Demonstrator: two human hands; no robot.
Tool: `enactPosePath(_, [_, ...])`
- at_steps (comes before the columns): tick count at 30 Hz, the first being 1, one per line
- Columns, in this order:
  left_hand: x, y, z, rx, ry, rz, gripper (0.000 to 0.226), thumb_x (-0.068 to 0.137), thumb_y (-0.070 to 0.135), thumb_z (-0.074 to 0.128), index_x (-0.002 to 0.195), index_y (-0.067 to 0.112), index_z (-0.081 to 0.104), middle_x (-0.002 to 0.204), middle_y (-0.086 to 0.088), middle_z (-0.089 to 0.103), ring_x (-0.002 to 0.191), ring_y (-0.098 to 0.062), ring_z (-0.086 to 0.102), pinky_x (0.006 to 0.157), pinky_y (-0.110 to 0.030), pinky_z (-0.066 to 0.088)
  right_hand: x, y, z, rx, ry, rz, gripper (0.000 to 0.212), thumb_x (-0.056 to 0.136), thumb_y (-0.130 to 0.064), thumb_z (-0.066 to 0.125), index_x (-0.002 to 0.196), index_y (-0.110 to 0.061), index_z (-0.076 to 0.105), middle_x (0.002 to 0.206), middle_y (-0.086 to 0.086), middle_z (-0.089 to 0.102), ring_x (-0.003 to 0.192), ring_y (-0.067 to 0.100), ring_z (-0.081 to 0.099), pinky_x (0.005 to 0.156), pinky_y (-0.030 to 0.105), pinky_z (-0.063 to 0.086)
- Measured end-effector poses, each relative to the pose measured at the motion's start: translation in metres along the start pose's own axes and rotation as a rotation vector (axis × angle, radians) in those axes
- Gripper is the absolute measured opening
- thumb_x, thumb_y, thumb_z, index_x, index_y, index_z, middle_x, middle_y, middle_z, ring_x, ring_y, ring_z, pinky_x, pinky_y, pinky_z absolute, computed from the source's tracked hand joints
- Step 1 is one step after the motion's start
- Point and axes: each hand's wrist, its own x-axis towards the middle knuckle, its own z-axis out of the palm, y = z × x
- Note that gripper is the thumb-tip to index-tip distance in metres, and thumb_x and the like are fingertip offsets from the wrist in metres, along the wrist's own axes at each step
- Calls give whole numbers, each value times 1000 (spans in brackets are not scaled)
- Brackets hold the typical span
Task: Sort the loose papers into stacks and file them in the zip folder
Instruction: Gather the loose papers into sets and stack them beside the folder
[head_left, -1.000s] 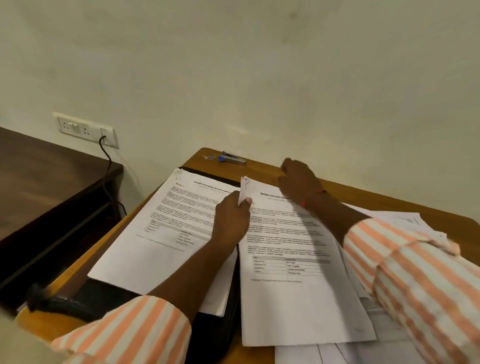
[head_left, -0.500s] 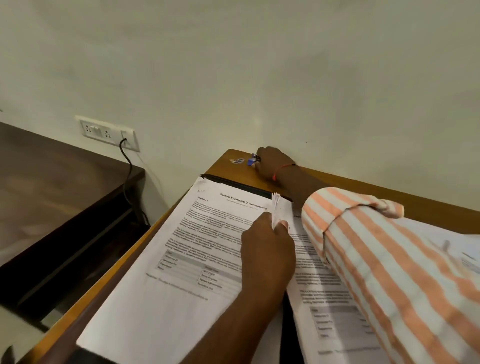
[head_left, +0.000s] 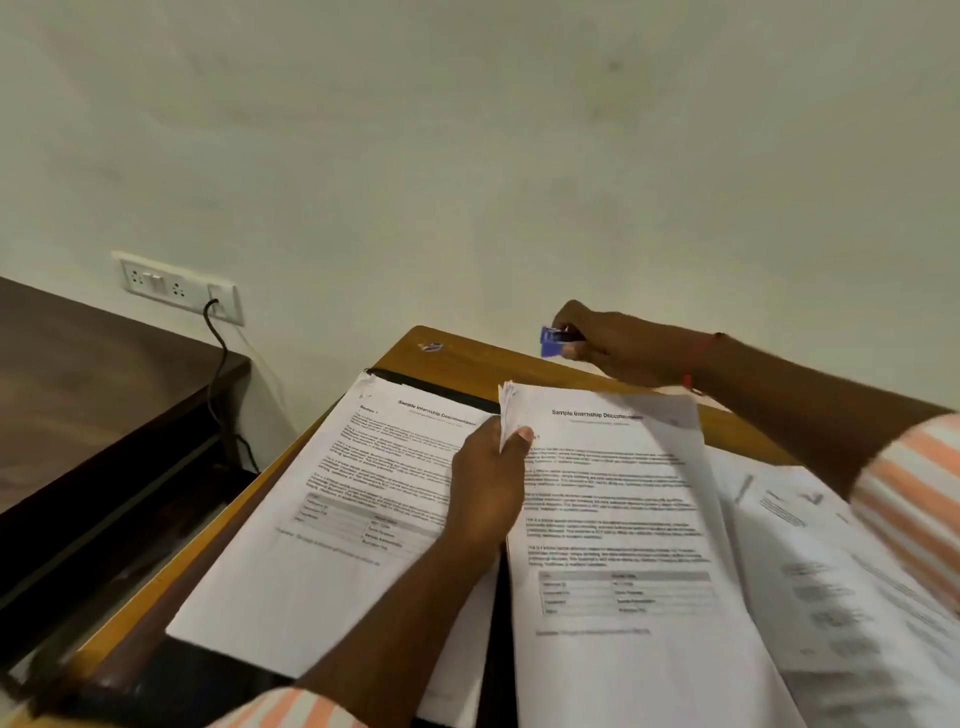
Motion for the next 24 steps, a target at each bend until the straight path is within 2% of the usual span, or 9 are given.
enactPosePath(2, [-2, 3, 1, -7, -6, 9, 27, 103, 37, 54, 123, 22, 63, 109, 2, 72, 93, -14, 71, 74, -26, 57, -33, -11, -8, -144, -11, -21, 20, 107, -33, 41, 126, -25, 41, 94, -9, 58, 76, 9, 53, 68, 26, 43])
enactPosePath(5, [-8, 4, 3, 46, 0, 64, 21, 104, 37, 53, 117, 23, 61, 102, 5, 71, 88, -11, 70, 69, -22, 53, -65, -26, -9, -281, 2, -29, 25, 106, -41, 39, 130, -35, 42, 101, -8, 62, 85, 15, 54, 78, 40, 48])
enactPosePath(7, [-12, 3, 5, 111, 0, 129, 12, 104, 37, 52, 110, 26, 57, 92, 12, 67, 84, -9, 67, 66, -18, 50, -71, -33, -7, -365, 14, -63, 28, 106, -42, 38, 133, -36, 41, 107, -10, 62, 87, 14, 52, 79, 38, 48])
enactPosePath(10, [-14, 0, 7, 233, 23, 197, 10, 105, 40, 50, 107, 30, 50, 86, 20, 59, 81, -7, 64, 65, -15, 47, -73, -42, -6, -503, 54, -173, 32, 107, -44, 34, 134, -30, 43, 117, -7, 62, 84, 17, 51, 72, 30, 36])
enactPosePath(12, [-14, -1, 8, 274, 31, 233, 11, 105, 41, 49, 108, 30, 51, 85, 19, 59, 79, -5, 64, 65, -15, 48, -71, -44, -6, -584, 82, -211, 35, 107, -46, 32, 134, -28, 43, 120, -6, 61, 83, 18, 51, 70, 28, 26])
enactPosePath(14, [-13, -3, 9, 300, 39, 255, 14, 105, 42, 47, 108, 30, 53, 85, 18, 61, 79, -4, 65, 65, -15, 50, -68, -47, -6, -632, 90, -225, 38, 107, -48, 29, 136, -27, 42, 123, -5, 61, 82, 20, 52, 70, 27, 23])
enactPosePath(19, [-10, -5, 10, 341, 72, 288, 36, 103, 47, 46, 124, 21, 58, 102, 4, 69, 90, -13, 68, 69, -16, 50, -62, -49, -6, -668, 48, -272, 40, 105, -52, 31, 134, -26, 42, 120, -4, 62, 79, 19, 52, 73, 27, 32])
enactPosePath(21, [-9, -6, 11, 369, 81, 306, 40, 102, 47, 45, 126, 18, 59, 106, -1, 70, 86, -13, 66, 69, -17, 50, -61, -48, -6, -716, 33, -300, 50, 102, -60, 24, 133, -25, 43, 119, -4, 62, 78, 19, 54, 80, 30, 41])
enactPosePath(24, [-9, -5, 12, 413, 84, 354, 41, 102, 45, 45, 125, 15, 60, 101, 0, 70, 79, -11, 62, 63, -12, 43, -59, -47, -8, -762, 4, -309, 54, 101, -65, 23, 129, -24, 45, 115, -4, 62, 76, 19, 54, 84, 33, 44])
